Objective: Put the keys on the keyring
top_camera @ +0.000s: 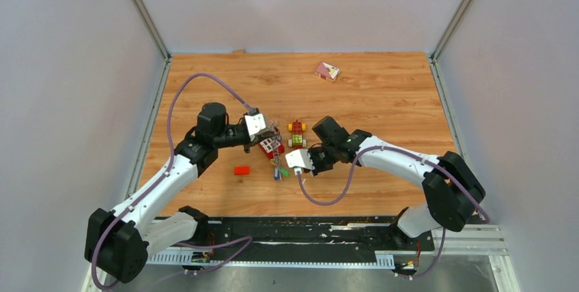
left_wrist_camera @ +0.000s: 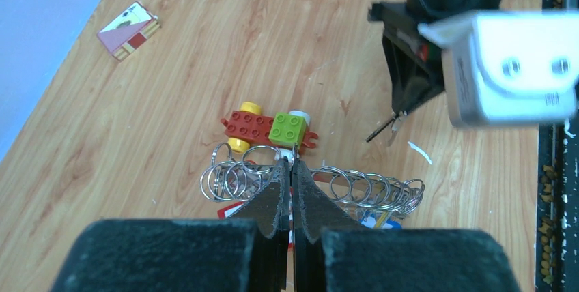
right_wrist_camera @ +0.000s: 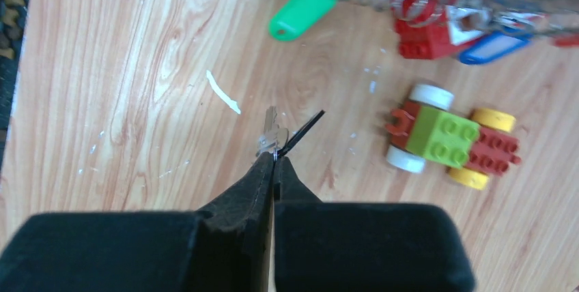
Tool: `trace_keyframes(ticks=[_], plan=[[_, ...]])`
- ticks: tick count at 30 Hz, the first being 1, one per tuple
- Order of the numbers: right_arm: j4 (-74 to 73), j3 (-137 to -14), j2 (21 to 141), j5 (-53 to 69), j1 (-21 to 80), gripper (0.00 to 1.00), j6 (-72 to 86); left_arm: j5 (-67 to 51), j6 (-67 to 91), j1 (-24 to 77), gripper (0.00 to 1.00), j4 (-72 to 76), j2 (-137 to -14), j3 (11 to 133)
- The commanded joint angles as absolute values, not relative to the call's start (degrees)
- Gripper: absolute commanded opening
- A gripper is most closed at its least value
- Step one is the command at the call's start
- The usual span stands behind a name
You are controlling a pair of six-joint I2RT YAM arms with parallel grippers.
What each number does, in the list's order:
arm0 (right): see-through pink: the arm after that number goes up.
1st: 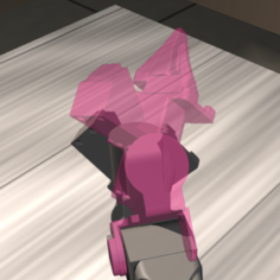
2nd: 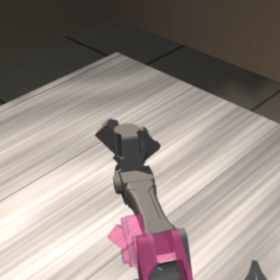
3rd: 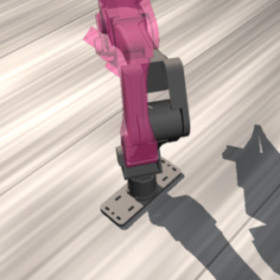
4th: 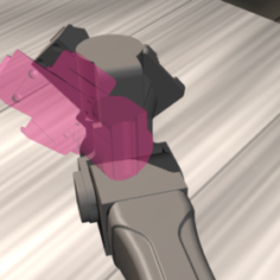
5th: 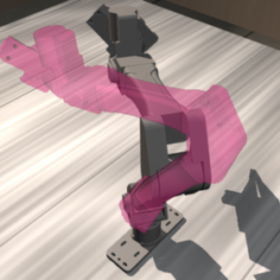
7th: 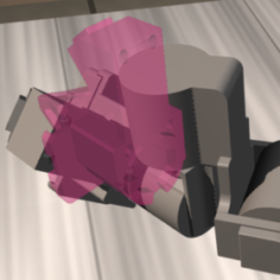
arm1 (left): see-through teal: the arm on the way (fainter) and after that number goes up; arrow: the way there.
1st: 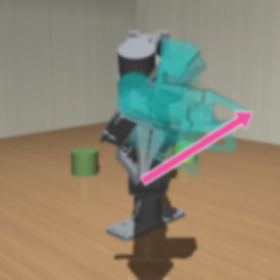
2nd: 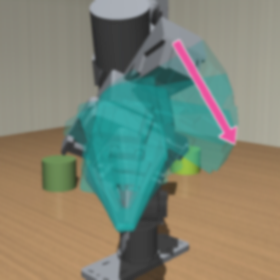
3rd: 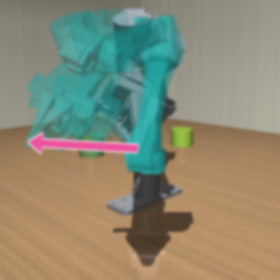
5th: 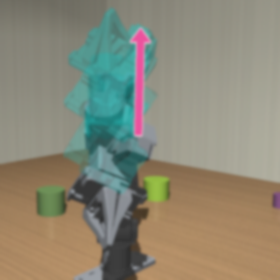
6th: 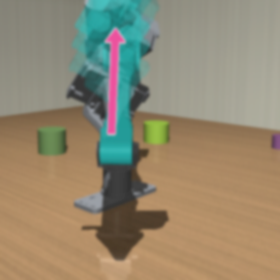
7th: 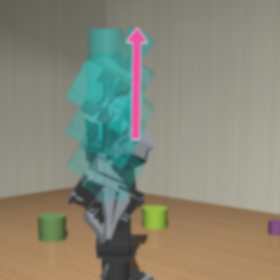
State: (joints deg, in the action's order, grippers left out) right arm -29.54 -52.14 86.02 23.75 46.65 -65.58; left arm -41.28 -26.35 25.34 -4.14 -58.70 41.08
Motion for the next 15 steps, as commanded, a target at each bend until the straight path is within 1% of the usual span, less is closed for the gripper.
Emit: trace_keyframes(ticks=[1, 8, 15], plan=[[-31.21, -55.66, 80.61, 37.03, 41.73, 0.00, -58.95, -45.66, -28.21, 24.96, 0.00, -3.33, -60.26, 44.16], [-33.22, -58.79, 76.27, 48.89, 36.07, 0.00, -52.72, -48.93, -30.57, 25.79, 0.00, -8.55, -64.76, 50.02], [-36.58, -62.92, 76.85, 54.91, 34.33, 0.00, -48.43, -49.58, -32.16, 29.05, 0.00, -11.30, -66.87, 53.11]])
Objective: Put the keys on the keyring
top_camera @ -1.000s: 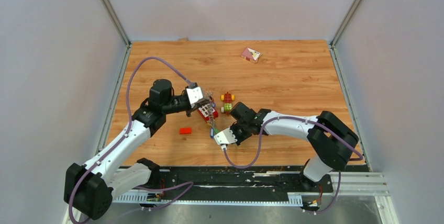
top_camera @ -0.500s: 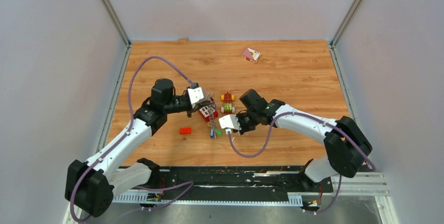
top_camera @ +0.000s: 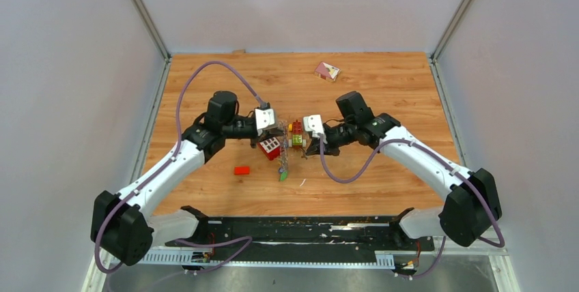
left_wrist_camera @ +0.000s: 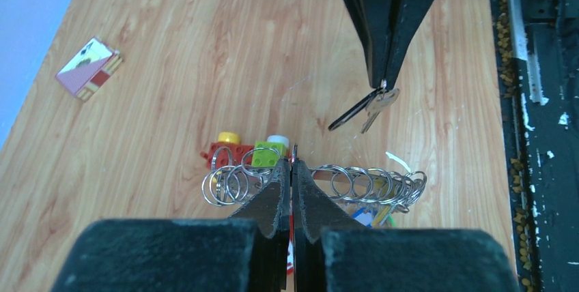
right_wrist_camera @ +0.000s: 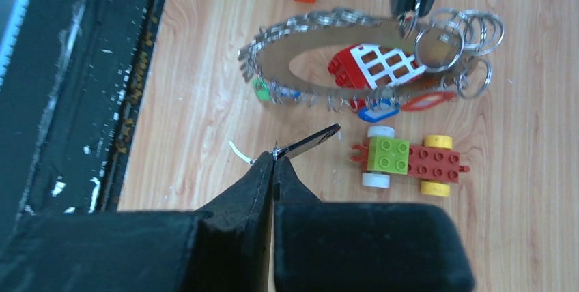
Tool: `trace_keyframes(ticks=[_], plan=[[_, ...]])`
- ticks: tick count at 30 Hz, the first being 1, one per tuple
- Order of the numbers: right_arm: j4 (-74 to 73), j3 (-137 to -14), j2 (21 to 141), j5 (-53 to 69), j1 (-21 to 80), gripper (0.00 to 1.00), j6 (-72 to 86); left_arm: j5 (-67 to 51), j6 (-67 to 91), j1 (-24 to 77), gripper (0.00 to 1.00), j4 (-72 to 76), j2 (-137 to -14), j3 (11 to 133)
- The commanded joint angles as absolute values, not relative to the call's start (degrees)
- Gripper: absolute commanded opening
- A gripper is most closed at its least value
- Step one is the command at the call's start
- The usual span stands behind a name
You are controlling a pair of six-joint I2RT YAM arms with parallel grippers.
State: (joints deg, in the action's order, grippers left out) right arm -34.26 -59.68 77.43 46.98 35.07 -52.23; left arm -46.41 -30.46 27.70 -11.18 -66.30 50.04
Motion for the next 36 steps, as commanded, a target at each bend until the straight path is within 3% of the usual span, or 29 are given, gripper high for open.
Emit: trace_keyframes(ticks=[1, 9, 36], plan=[[-36.63, -63.42, 76.96, 56.04, 34.02, 0.00, -47.64, -50.14, -31.63, 29.21, 0.00, -11.01, -67.07, 53.17], [-33.97, -65.61, 77.44, 60.88, 32.67, 0.00, -38.81, -52.19, -32.75, 31.56, 0.00, -11.54, -67.40, 53.26], [-22.97, -64.11, 78.82, 51.17, 32.68, 0.00, -22.43, -35.63, -25.02, 39.46, 0.00, -5.82, -64.90, 51.77]])
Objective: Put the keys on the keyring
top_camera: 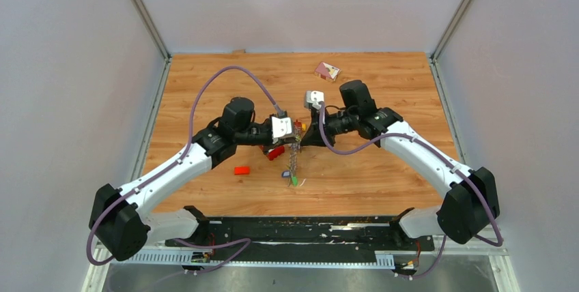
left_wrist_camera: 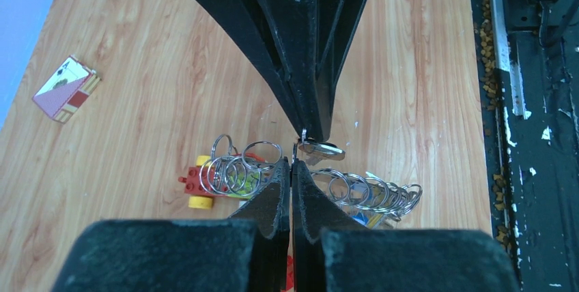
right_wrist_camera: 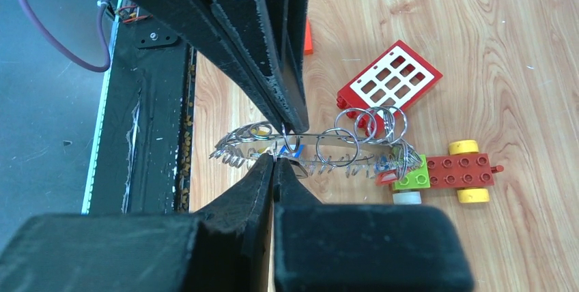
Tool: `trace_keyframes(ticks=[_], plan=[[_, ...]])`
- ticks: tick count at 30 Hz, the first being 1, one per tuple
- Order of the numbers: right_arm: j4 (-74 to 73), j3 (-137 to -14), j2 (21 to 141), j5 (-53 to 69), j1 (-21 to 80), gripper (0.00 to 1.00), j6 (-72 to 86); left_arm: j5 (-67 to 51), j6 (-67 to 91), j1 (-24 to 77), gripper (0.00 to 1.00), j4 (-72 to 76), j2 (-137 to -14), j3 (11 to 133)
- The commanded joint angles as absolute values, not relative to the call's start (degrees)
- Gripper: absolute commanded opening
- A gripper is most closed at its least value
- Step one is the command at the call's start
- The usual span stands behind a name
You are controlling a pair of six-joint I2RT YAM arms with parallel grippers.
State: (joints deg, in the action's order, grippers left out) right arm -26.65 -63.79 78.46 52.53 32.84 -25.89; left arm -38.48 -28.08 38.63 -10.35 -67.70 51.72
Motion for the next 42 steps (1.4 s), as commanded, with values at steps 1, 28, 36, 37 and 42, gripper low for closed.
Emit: trace_keyframes(ticks=[1, 28, 36, 37, 42], plan=[[-22.56, -64.01, 78.84, 50.83, 32.62, 0.00, -22.05, -35.26, -24.58, 39.53, 0.00, -5.81, -64.82, 51.69], [-20.40, -64.09, 80.26, 49.20, 32.67, 0.00, -18.16, -33.07, -24.78, 40.91, 0.00, -5.89, -63.94, 50.24], [-20.01, -64.15, 81.17, 46.94, 32.63, 0.00, -16.53, -33.51, -24.47, 40.96, 0.00, -5.17, -63.42, 49.66], [-19.91, -64.20, 81.25, 46.63, 32.64, 0.00, -16.18, -33.49, -24.22, 40.96, 0.00, -5.06, -63.38, 49.66], [-19.17, -64.07, 81.74, 44.87, 32.66, 0.00, -14.59, -33.62, -22.51, 40.96, 0.00, -4.42, -63.81, 49.87]])
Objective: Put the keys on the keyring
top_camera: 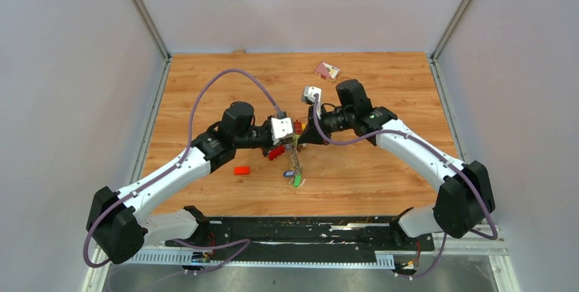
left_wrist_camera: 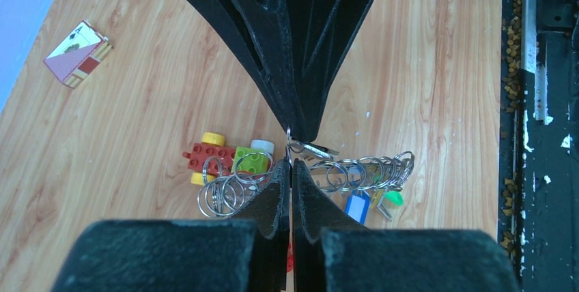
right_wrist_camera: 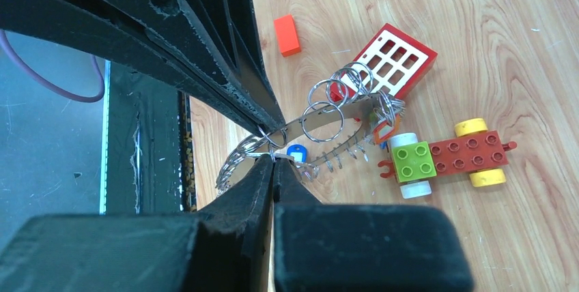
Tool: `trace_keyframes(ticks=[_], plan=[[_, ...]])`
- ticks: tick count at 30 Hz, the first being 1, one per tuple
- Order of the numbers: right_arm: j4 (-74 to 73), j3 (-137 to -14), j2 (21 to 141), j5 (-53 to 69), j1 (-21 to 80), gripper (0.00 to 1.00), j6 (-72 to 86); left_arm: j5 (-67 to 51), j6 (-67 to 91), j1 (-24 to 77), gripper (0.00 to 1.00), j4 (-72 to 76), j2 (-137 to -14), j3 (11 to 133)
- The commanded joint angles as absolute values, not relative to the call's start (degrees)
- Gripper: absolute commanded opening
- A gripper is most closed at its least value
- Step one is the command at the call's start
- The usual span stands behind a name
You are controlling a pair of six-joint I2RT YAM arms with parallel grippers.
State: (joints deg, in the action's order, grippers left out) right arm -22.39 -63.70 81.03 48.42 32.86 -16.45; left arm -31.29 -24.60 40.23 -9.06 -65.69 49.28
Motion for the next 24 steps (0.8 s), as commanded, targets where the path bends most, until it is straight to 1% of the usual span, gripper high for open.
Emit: trace_keyframes(ticks=[1, 24], plan=[[-19.05, -64.00, 81.80, 44.57, 32.63, 0.00, -14.33, -33.66, -22.28, 40.96, 0.00, -4.40, -63.96, 49.92], [-19.07, -64.63, 83.21, 40.57, 32.61, 0.00, -11.50, -37.26, -21.30, 40.96, 0.00, -2.51, -63.52, 48.44]])
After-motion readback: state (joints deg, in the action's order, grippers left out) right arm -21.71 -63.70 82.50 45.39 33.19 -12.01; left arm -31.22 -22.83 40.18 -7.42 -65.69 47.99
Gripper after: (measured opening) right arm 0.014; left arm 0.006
